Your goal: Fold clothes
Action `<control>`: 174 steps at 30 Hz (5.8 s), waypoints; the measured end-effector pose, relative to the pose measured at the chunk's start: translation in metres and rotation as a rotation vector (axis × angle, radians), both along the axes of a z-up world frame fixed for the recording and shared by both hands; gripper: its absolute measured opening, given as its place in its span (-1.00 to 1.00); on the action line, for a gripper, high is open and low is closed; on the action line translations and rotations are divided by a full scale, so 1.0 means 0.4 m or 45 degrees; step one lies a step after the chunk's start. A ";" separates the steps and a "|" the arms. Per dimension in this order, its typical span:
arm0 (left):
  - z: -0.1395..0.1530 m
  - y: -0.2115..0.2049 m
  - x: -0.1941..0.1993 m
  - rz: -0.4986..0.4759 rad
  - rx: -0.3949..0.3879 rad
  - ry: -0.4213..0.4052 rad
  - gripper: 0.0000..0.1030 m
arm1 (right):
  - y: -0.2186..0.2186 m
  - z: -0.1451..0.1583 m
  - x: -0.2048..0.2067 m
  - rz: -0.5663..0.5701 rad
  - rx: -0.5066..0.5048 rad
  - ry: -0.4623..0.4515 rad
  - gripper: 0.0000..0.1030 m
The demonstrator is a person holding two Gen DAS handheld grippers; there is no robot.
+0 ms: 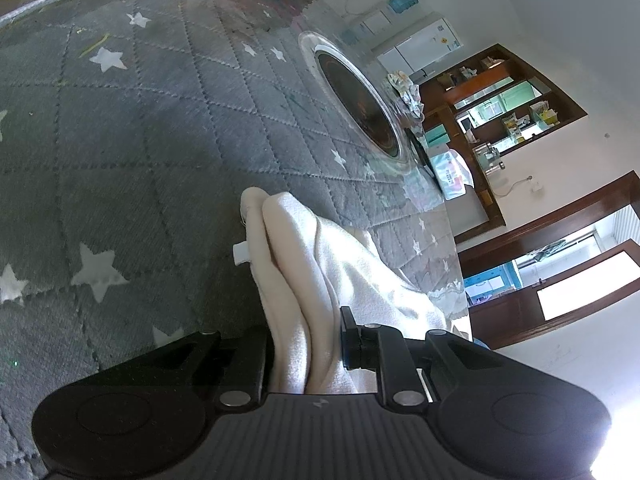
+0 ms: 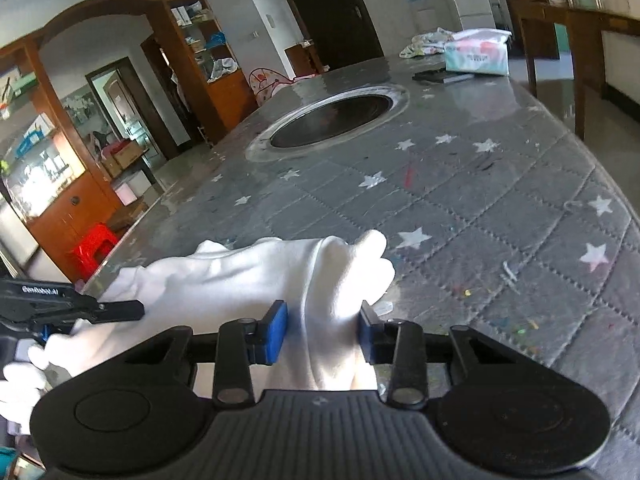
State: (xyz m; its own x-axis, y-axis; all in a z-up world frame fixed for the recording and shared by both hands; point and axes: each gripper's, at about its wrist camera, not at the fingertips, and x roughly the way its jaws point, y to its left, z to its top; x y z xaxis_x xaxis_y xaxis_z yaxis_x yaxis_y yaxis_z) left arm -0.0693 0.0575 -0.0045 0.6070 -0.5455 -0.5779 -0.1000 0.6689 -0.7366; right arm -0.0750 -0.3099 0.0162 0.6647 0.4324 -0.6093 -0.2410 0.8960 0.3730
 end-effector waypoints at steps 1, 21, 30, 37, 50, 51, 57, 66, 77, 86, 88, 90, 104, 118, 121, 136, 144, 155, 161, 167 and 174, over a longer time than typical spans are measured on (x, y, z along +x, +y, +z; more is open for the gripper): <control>0.000 0.000 0.000 0.000 -0.001 0.001 -0.65 | 0.000 0.001 0.000 -0.005 -0.002 -0.002 -0.30; 0.025 -0.030 -0.006 -0.061 0.146 -0.049 -0.66 | 0.021 0.010 -0.013 -0.006 -0.037 -0.054 -0.63; 0.070 -0.072 -0.022 -0.136 0.326 -0.132 -0.67 | 0.030 0.048 -0.045 -0.016 -0.079 -0.149 -0.69; 0.109 -0.117 -0.026 -0.194 0.407 -0.202 -0.67 | 0.030 0.085 -0.075 -0.028 -0.122 -0.224 -0.70; 0.157 -0.207 -0.013 -0.296 0.445 -0.268 -0.67 | -0.018 0.145 -0.124 -0.100 -0.176 -0.301 -0.70; 0.161 -0.214 -0.010 -0.304 0.445 -0.271 -0.67 | -0.023 0.149 -0.126 -0.106 -0.180 -0.307 -0.70; 0.178 -0.254 0.011 -0.354 0.446 -0.289 -0.67 | -0.052 0.171 -0.137 -0.148 -0.198 -0.327 -0.70; 0.188 -0.309 0.051 -0.415 0.460 -0.290 -0.67 | -0.091 0.185 -0.133 -0.194 -0.222 -0.338 -0.70; 0.214 -0.369 0.097 -0.473 0.499 -0.296 -0.67 | -0.124 0.204 -0.103 -0.228 -0.239 -0.337 -0.70; 0.242 -0.410 0.149 -0.491 0.518 -0.298 -0.67 | -0.156 0.232 -0.059 -0.238 -0.260 -0.360 -0.70; 0.247 -0.422 0.165 -0.494 0.528 -0.301 -0.67 | -0.162 0.236 -0.047 -0.239 -0.263 -0.362 -0.70; 0.251 -0.431 0.181 -0.497 0.537 -0.302 -0.67 | -0.167 0.241 -0.033 -0.240 -0.268 -0.366 -0.70; 0.269 -0.519 0.281 -0.504 0.576 -0.304 -0.66 | -0.226 0.258 0.058 -0.268 -0.301 -0.390 -0.70; 0.208 -0.569 0.327 -0.525 0.605 -0.243 -0.66 | -0.267 0.201 0.099 -0.306 -0.315 -0.327 -0.70; 0.188 -0.571 0.326 -0.540 0.602 -0.218 -0.66 | -0.273 0.182 0.102 -0.304 -0.318 -0.301 -0.70; 0.108 -0.544 0.294 -0.598 0.558 -0.079 -0.66 | -0.273 0.108 0.069 -0.266 -0.320 -0.178 -0.70; 0.089 -0.521 0.276 -0.616 0.558 -0.050 -0.57 | -0.275 0.073 0.067 -0.245 -0.350 -0.087 -0.68; 0.090 -0.489 0.239 -0.628 0.610 -0.112 -0.10 | -0.304 0.036 0.063 -0.301 -0.360 -0.029 -0.35; 0.096 -0.446 0.221 -0.591 0.714 -0.129 0.06 | -0.311 0.068 0.054 -0.338 -0.398 -0.080 -0.20; 0.136 -0.414 0.236 -0.504 0.719 -0.177 0.02 | -0.293 0.109 0.070 -0.304 -0.368 -0.155 -0.20; 0.148 -0.488 0.271 -0.549 0.665 -0.227 -0.16 | -0.248 0.078 0.133 -0.241 -0.333 -0.123 -0.22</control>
